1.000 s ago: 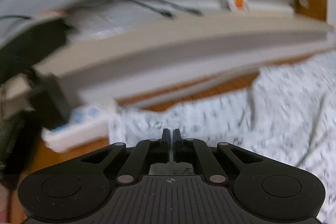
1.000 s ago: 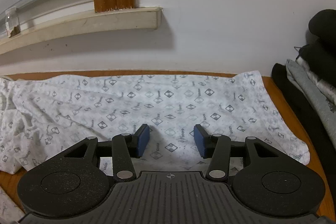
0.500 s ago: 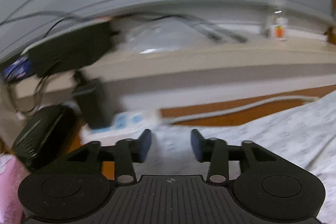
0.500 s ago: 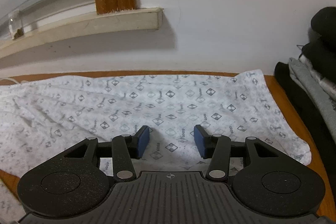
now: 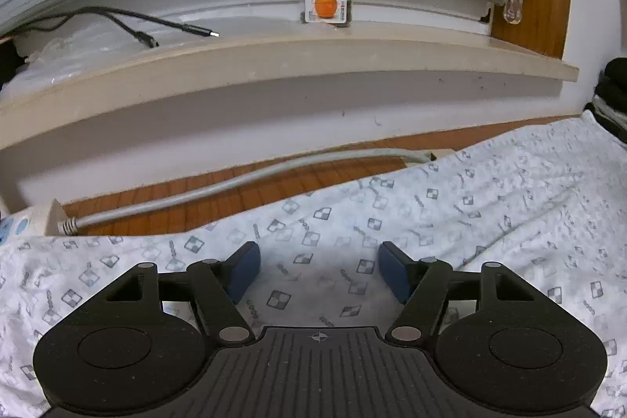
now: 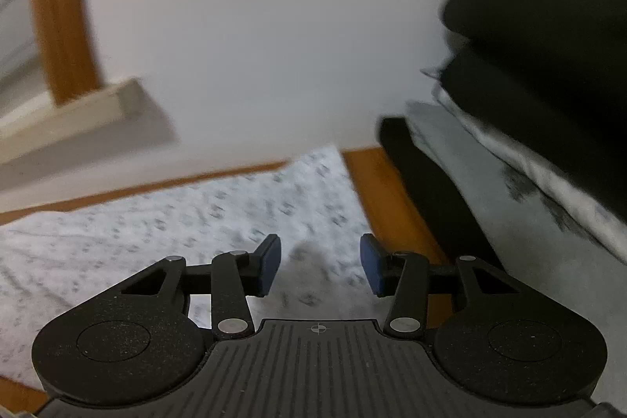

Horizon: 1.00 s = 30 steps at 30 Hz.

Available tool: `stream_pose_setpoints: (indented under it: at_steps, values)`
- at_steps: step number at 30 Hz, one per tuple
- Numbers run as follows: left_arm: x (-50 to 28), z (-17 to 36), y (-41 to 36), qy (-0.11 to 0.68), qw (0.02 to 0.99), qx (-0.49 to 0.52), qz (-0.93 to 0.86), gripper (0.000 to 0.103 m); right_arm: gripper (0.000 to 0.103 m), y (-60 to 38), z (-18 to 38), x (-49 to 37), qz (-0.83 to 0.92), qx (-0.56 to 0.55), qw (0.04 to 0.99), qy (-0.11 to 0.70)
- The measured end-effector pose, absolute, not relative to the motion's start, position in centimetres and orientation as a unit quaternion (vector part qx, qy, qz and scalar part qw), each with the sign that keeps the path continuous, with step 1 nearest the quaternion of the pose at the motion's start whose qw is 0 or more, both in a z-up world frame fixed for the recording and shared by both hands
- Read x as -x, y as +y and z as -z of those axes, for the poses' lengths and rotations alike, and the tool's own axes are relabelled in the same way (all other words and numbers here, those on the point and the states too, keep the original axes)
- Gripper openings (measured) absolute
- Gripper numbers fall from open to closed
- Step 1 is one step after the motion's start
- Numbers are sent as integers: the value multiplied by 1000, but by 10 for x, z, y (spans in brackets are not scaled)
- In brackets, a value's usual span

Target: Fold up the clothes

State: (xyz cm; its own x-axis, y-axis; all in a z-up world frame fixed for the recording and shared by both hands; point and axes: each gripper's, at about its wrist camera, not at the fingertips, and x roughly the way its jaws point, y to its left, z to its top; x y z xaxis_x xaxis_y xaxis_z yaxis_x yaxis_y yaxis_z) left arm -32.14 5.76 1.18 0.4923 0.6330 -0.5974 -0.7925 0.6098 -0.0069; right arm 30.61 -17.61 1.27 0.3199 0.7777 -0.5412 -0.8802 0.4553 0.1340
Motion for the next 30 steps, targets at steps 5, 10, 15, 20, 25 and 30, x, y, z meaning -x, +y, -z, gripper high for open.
stream_pose_setpoints:
  at_steps: [5,10,15,20,25,30]
  values:
    - [324,-12,63,284,848,147,-422,74,42,-161,-4,-293,-518,169,798,257]
    - [327,-12,62,279,846,149,-429,75,37,-167,-4,-311,-497,165,812,258]
    - [331,-12,63,276,846,161,-428,79,34,-170,-3,-326,-468,159,830,260]
    - [324,-17,56,276,844,153,-434,80,34,-169,-14,-323,-471,172,825,261]
    - [316,-24,46,275,842,137,-443,80,38,-185,-37,-304,-488,173,826,225]
    - [300,-39,24,265,856,124,-425,80,41,-265,-62,-266,-522,141,811,224]
